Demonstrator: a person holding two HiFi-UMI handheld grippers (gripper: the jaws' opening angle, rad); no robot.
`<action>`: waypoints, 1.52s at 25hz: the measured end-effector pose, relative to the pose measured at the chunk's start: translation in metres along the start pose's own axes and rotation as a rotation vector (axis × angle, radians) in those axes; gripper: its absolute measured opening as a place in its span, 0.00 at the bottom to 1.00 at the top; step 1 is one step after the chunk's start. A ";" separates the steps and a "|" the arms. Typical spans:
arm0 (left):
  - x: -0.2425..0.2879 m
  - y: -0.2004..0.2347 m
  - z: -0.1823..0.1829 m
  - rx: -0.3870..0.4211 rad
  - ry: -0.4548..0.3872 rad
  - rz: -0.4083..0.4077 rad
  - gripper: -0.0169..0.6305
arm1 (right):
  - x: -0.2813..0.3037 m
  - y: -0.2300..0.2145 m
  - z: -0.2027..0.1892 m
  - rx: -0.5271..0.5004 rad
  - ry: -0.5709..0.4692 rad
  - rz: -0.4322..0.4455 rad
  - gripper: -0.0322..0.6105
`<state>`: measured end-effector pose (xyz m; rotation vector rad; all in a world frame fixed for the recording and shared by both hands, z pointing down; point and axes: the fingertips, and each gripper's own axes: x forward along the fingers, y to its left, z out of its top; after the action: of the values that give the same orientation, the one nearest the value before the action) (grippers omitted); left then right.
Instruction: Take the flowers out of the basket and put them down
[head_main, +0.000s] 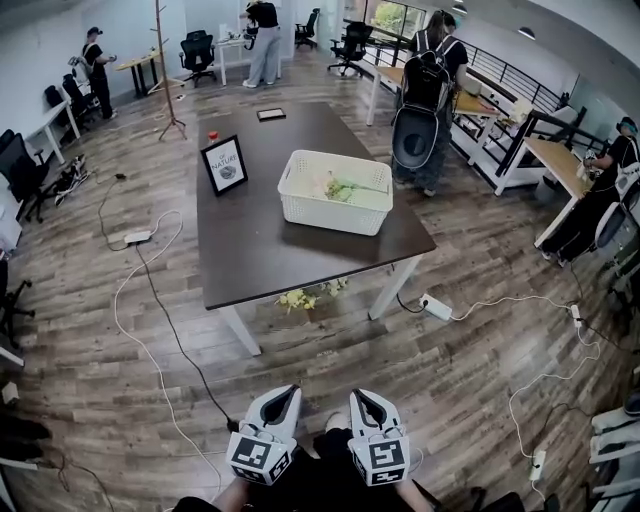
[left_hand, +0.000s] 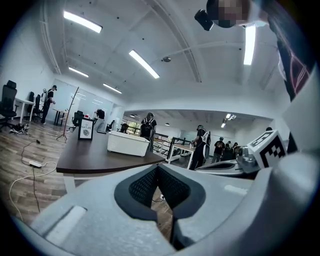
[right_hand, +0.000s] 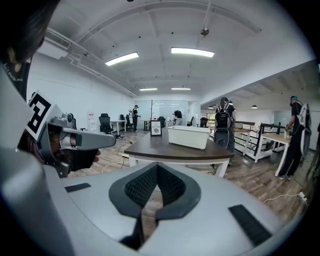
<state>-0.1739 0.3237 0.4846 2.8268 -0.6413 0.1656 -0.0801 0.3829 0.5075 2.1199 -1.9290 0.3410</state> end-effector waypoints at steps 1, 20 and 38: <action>0.003 0.000 0.001 0.000 -0.001 0.001 0.04 | 0.002 -0.004 0.001 0.011 -0.010 -0.001 0.06; 0.112 -0.031 0.013 -0.028 -0.023 0.039 0.04 | 0.037 -0.121 -0.005 0.095 0.004 0.063 0.06; 0.172 -0.034 0.011 -0.044 -0.018 0.039 0.04 | 0.056 -0.155 -0.008 0.033 0.030 0.093 0.06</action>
<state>-0.0037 0.2804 0.4944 2.7781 -0.6957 0.1318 0.0799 0.3468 0.5299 2.0371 -2.0229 0.4226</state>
